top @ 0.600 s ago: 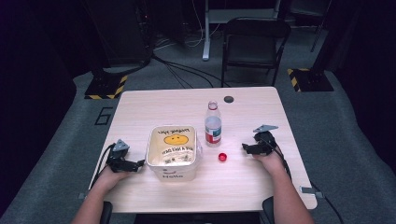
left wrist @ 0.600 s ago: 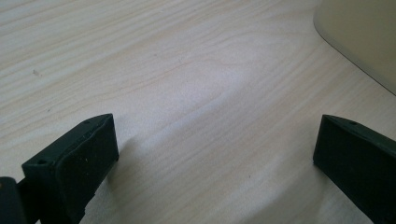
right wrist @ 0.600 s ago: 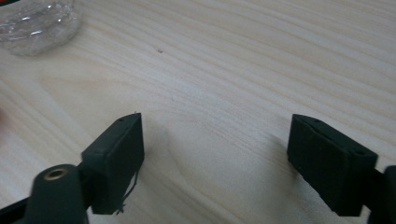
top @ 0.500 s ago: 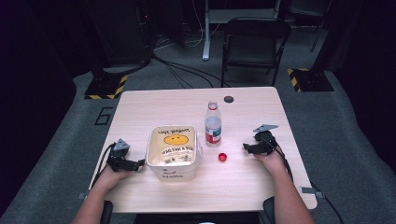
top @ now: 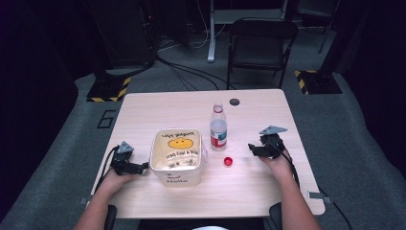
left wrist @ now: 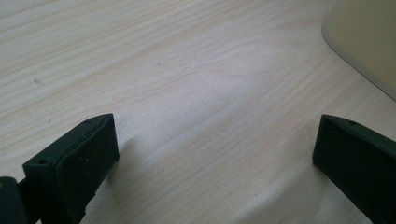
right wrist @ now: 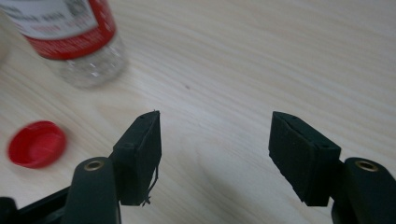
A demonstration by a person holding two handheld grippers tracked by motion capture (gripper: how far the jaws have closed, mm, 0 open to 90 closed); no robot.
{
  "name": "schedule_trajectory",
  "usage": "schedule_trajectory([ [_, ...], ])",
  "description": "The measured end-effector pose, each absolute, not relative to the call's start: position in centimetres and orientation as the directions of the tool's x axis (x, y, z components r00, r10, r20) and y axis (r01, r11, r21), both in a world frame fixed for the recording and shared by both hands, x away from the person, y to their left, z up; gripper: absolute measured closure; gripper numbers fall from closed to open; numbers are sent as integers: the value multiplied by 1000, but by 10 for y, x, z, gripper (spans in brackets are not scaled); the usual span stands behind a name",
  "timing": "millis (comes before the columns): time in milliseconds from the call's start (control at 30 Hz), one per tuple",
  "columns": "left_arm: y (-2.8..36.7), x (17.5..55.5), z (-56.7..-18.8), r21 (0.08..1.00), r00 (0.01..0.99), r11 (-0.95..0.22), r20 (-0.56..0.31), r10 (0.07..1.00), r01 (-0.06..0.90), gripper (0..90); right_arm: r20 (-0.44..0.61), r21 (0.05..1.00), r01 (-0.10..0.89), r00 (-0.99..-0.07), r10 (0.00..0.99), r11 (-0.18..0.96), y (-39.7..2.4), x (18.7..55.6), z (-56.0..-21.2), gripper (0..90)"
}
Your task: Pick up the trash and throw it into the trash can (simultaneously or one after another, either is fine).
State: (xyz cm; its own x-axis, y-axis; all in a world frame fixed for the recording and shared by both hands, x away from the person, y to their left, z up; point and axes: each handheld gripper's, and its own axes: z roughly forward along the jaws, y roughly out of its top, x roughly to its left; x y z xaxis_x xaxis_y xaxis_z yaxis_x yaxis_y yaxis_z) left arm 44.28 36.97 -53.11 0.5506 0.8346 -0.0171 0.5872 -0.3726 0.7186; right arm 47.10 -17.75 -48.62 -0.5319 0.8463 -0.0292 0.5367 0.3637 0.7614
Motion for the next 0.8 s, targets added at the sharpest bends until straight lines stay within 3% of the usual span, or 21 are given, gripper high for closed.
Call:
schedule_trajectory([
  [233, 370, 444, -531, 718, 550, -378, -7, 835, 584, 1, 22, 816, 480, -583, 812, 322, -172, 465, -472, 362],
  [800, 370, 446, -532, 723, 543, -367, -13, 840, 585, 3, 15, 848, 430, -606, 796, 311, -145, 462, -434, 207],
])
